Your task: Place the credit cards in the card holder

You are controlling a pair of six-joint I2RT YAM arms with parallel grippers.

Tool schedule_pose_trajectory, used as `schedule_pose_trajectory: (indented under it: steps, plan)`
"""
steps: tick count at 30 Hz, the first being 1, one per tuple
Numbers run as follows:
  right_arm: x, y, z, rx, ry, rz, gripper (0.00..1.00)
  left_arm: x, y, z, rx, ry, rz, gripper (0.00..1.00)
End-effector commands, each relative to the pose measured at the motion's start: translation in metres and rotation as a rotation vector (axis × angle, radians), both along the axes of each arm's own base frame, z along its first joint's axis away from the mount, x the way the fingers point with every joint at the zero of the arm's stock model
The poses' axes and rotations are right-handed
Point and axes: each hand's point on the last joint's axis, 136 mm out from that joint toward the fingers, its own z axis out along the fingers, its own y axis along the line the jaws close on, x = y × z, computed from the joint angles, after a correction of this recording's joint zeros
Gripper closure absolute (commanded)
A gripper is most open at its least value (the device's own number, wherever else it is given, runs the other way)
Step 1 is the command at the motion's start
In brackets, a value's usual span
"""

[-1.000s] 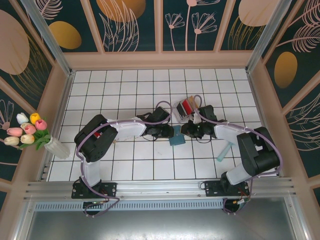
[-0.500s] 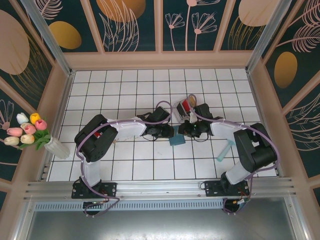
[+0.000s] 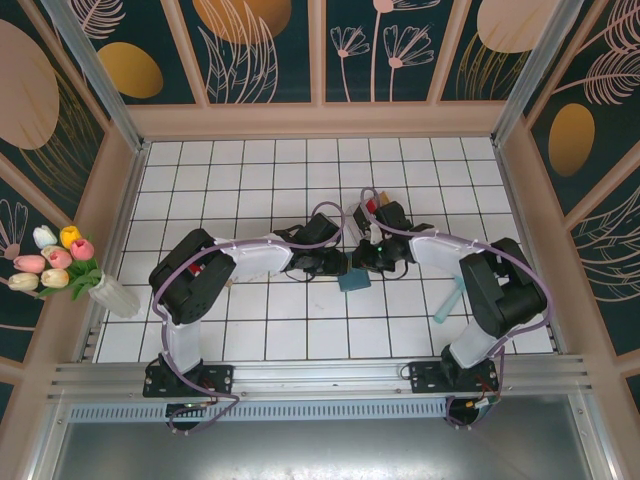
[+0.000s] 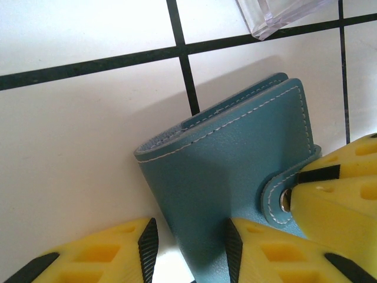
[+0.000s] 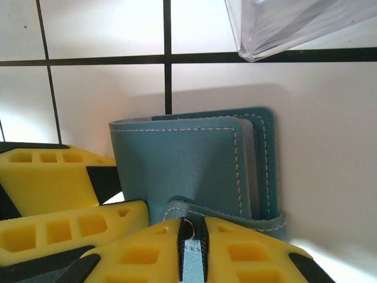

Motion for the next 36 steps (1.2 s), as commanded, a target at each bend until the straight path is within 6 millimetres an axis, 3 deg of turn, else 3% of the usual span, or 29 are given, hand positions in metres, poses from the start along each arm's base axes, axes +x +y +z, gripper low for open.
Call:
schedule_pose_trajectory:
  steps: [1, 5, 11, 25, 29, 33, 36]
  plan:
    - [0.005, -0.006, 0.021, -0.039, -0.044, -0.008, 0.81, -0.006, 0.010, -0.024, 0.077, 0.017, -0.006, 0.60]
    - [0.018, -0.012, 0.033, -0.026, -0.073, -0.050, 0.79, -0.007, 0.012, -0.025, 0.079, 0.017, -0.006, 0.60]
    - [0.019, -0.013, 0.018, -0.043, -0.031, -0.052, 0.79, -0.006, 0.009, -0.021, 0.061, 0.009, -0.012, 0.59]
    - [0.001, -0.004, 0.010, -0.001, 0.020, -0.017, 0.81, -0.007, 0.012, -0.024, 0.076, 0.016, -0.007, 0.58]
    - [0.008, -0.019, 0.016, -0.046, -0.025, -0.064, 0.81, -0.008, 0.013, -0.024, 0.078, 0.013, -0.005, 0.59]
    - [0.008, -0.017, 0.026, 0.013, -0.031, -0.044, 0.79, -0.008, 0.013, -0.023, 0.078, 0.014, -0.009, 0.59]
    - [0.003, -0.019, 0.020, 0.029, -0.002, -0.035, 0.78, -0.007, 0.013, -0.023, 0.079, 0.011, -0.008, 0.59]
